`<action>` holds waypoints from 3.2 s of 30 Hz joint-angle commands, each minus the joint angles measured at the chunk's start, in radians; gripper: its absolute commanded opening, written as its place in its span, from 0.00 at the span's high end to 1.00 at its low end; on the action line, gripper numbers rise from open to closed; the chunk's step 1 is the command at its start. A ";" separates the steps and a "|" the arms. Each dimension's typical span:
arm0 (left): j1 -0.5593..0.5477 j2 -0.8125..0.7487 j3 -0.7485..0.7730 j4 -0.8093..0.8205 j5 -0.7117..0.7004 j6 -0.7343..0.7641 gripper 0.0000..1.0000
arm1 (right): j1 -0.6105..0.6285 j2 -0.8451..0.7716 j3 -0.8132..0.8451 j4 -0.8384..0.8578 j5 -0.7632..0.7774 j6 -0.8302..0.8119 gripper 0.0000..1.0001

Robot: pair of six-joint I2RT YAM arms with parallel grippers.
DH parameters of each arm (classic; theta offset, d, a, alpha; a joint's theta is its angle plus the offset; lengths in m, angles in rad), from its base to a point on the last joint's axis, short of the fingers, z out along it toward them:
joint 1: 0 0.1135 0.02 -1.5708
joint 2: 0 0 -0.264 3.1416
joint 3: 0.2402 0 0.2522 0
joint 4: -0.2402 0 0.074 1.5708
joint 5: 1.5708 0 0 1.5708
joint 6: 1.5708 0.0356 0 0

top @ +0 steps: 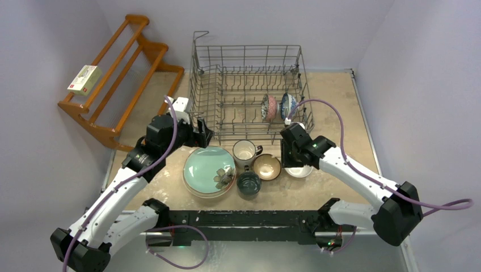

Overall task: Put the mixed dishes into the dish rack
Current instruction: Pick up the bowl from the center of the board.

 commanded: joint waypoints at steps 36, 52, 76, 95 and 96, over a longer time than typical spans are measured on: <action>-0.049 -0.014 0.005 -0.001 -0.027 0.010 0.14 | 0.095 0.193 -0.041 -0.031 0.156 0.142 0.74; -0.049 -0.023 0.005 0.000 -0.027 0.008 0.14 | 0.164 0.201 -0.004 -0.120 0.259 0.229 1.00; -0.049 -0.011 0.007 0.007 -0.008 -0.003 0.14 | 0.238 -0.037 0.089 -0.192 0.288 0.269 1.00; -0.049 0.109 0.324 -0.231 0.158 0.002 0.14 | 0.448 0.022 0.390 -0.024 0.186 -0.165 1.00; -0.049 0.117 0.346 -0.253 0.162 0.010 0.14 | 0.467 0.035 0.397 -0.002 0.181 -0.192 1.00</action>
